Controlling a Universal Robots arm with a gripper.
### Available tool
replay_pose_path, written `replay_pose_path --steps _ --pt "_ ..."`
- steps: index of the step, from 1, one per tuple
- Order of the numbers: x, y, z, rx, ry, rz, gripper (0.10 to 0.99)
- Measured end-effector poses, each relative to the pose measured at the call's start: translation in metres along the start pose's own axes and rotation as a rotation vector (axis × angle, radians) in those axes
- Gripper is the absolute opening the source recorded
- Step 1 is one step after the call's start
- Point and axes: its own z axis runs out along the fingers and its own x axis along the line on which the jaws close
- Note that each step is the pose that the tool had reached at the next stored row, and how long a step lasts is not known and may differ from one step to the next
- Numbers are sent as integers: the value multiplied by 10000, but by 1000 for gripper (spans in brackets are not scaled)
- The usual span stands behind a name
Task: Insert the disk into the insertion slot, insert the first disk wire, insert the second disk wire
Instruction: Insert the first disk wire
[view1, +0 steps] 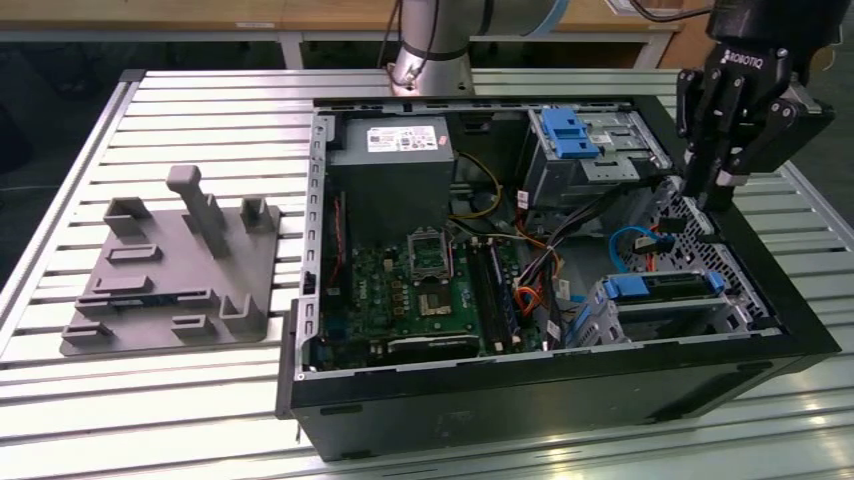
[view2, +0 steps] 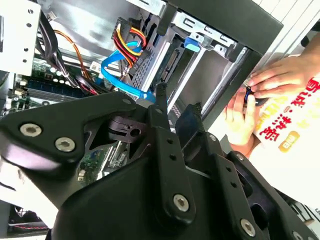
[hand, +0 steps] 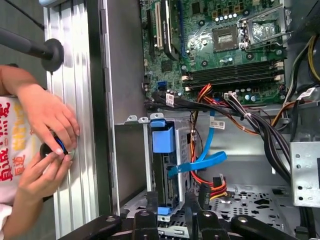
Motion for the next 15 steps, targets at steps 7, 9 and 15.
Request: replay_pose_path --steps 7,9,15 --pt "-63 -9 31 -231 56 604 349" --pt "-68 -9 45 -359 56 930 349" --pt "-189 -8 53 -386 60 1002 349"
